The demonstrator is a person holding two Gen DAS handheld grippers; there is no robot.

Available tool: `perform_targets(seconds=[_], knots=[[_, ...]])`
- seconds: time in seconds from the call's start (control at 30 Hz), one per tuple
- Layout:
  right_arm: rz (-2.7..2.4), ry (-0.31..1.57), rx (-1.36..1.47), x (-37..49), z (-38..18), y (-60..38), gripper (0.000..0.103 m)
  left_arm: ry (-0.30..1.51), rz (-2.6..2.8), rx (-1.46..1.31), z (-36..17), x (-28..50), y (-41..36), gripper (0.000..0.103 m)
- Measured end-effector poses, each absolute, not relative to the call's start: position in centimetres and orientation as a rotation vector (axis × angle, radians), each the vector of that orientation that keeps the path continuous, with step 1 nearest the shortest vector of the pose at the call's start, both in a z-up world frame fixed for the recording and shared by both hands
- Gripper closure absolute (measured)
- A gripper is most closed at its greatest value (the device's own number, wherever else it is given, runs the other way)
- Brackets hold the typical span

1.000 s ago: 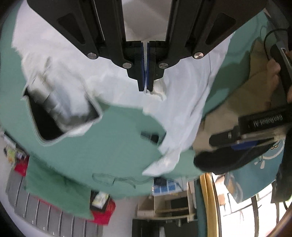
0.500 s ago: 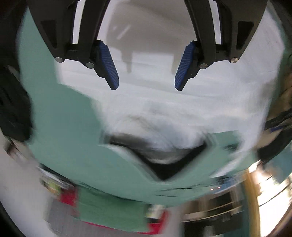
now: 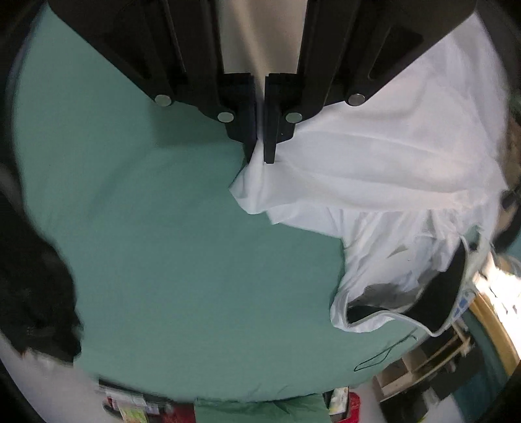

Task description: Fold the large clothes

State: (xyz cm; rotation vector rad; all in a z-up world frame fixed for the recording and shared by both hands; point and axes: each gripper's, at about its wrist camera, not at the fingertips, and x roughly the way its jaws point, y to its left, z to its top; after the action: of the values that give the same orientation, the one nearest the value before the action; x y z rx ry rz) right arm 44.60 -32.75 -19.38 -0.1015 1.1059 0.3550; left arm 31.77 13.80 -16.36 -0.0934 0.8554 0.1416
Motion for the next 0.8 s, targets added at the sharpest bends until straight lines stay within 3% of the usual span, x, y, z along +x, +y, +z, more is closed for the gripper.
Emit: perform_targets(seconds=[0.33, 0.57, 0.6, 0.63, 0.67, 0.7, 0.73, 0.8], knots=[[0.253, 1.039, -0.156, 46.0, -19.5, -35.7, 0.099, 0.867, 0.313, -0.044, -14.2, 41.1, 20.8, 0.018], [0.179, 0.898, -0.205, 42.1, -16.6, -35.2, 0.064, 0.944, 0.407, -0.061, -17.4, 46.0, 24.6, 0.019], [0.178, 0.88, -0.193, 41.6, -16.1, -35.3, 0.062, 0.956, 0.392, -0.066, -17.7, 46.4, 24.8, 0.027], [0.176, 0.863, -0.176, 41.0, -15.7, -35.5, 0.061, 0.984, 0.378, -0.077, -18.3, 46.9, 25.3, 0.044], [0.171, 0.851, -0.156, 40.4, -15.3, -35.5, 0.059, 1.021, 0.399, -0.089, -19.0, 47.3, 25.9, 0.053], [0.169, 0.843, -0.137, 39.9, -15.0, -35.7, 0.058, 1.04, 0.395, -0.122, -19.2, 47.4, 26.5, 0.083], [0.173, 0.84, -0.128, 39.8, -14.9, -35.7, 0.058, 1.049, 0.373, -0.152, -19.5, 47.3, 26.7, 0.097], [0.201, 0.856, -0.134, 39.6, -14.6, -35.0, 0.057, 1.021, 0.364, -0.155, -18.7, 46.8, 26.5, 0.1]])
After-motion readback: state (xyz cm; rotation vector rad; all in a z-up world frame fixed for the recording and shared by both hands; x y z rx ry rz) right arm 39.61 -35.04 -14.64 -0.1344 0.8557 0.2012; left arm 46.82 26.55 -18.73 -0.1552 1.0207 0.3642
